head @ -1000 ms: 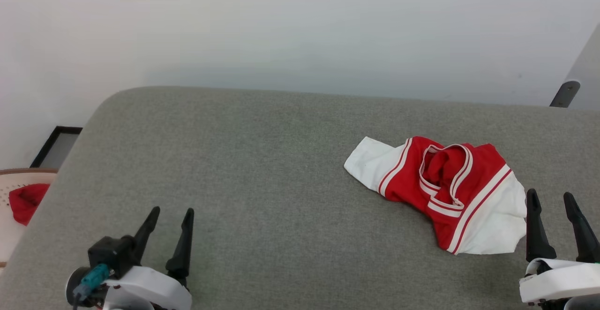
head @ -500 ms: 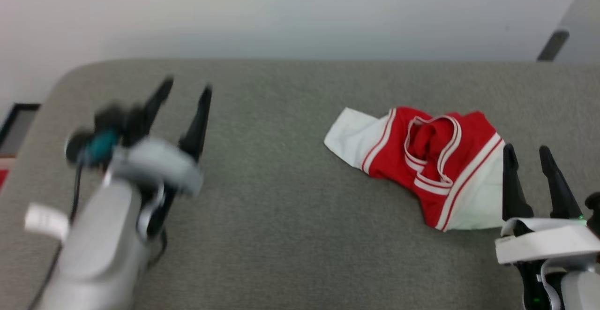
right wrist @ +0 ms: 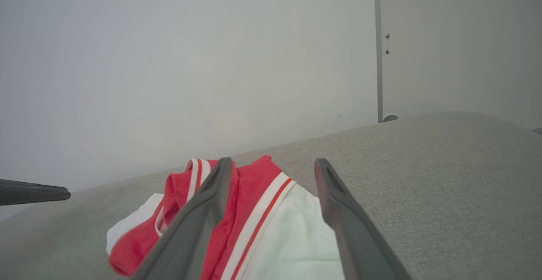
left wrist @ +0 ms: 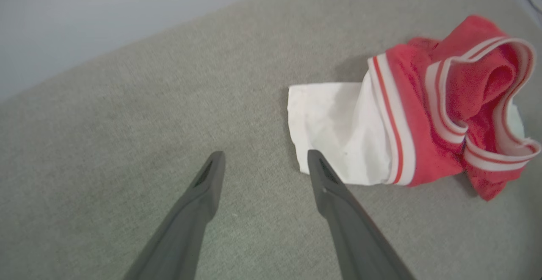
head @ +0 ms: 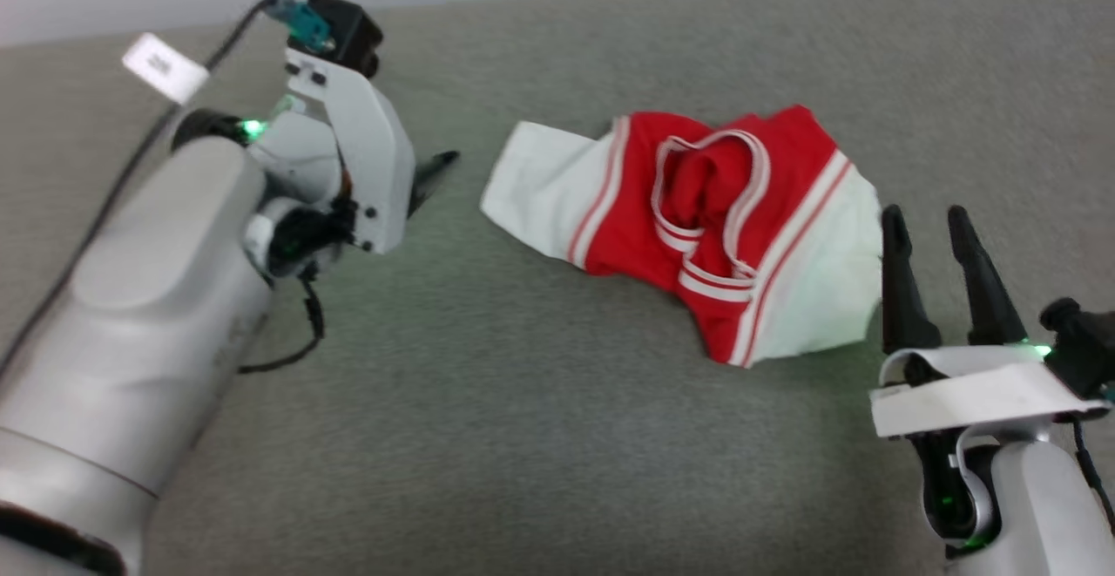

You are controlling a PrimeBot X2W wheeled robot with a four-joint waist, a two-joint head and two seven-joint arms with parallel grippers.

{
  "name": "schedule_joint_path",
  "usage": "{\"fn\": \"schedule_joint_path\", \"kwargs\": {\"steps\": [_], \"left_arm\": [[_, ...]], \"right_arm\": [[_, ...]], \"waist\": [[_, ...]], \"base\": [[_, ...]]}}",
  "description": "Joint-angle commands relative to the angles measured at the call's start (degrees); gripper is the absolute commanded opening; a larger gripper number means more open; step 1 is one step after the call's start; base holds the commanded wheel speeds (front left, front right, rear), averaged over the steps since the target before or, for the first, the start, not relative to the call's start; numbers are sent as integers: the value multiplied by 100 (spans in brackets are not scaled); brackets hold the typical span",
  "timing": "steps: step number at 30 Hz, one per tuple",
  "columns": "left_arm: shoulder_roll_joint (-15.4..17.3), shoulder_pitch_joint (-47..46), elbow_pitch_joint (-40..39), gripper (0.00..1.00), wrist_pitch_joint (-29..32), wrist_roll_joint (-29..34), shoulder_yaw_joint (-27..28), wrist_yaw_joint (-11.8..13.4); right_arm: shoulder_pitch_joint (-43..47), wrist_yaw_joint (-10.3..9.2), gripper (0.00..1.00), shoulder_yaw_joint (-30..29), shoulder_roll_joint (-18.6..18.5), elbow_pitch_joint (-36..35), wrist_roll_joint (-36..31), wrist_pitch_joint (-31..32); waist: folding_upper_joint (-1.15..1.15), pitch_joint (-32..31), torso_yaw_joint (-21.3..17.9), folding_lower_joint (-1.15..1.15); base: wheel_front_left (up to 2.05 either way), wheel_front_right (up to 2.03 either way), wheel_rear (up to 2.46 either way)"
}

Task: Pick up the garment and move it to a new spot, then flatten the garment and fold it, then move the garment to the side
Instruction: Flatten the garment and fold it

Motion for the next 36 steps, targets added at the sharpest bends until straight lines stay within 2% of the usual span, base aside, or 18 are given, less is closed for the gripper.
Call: {"fn": "schedule_joint_path", "kwargs": {"steps": [1,5,9,16,17,18,19,20,23,28,36], "left_arm": [[48,-122,33,100,81,-98,-17,5],[165,-343,94,100,752,-675,-331,4],[235,-435,169,100,1045,-1006,-625,3],[249,-425,245,100,1058,-1462,-954,3],[261,-420,256,97,1044,-1502,-1008,4],[265,-414,274,48,1006,-1572,-1033,4],[247,-413,292,7,971,-1643,-1039,4],[221,-423,303,0,933,-1721,-1043,3],[214,-476,287,0,771,-1832,-1097,3],[471,-338,99,0,313,-2086,-1101,3],[1276,450,-496,0,46,-2736,-1012,3]], "right_arm": [[-96,0,100,22,18,10,91,-24],[-275,0,100,92,57,-45,97,-32],[-289,0,100,86,88,-125,142,-35],[-295,0,100,112,96,-116,235,-36],[-308,0,100,117,94,-103,242,-37],[-324,0,100,117,95,-95,253,-37],[-331,0,100,100,95,-93,254,-37],[-324,0,100,71,95,-97,247,-37],[-231,0,100,-27,94,-96,190,-37],[-58,0,100,-78,95,-35,111,-37],[114,0,100,-84,82,70,-133,-37]], "waist": [[0,515,-537,0],[0,730,-773,0],[0,838,-879,0],[0,860,-918,0],[0,852,-918,0],[0,838,-914,0],[0,818,-897,0],[0,794,-867,0],[0,673,-710,0],[0,282,-283,0],[0,-186,418,0]], "base": [[0,0,0],[0,0,0],[0,0,0],[0,0,0],[0,0,0],[0,0,0],[0,0,0],[0,0,0],[0,0,0],[0,0,0],[0,0,0]]}}
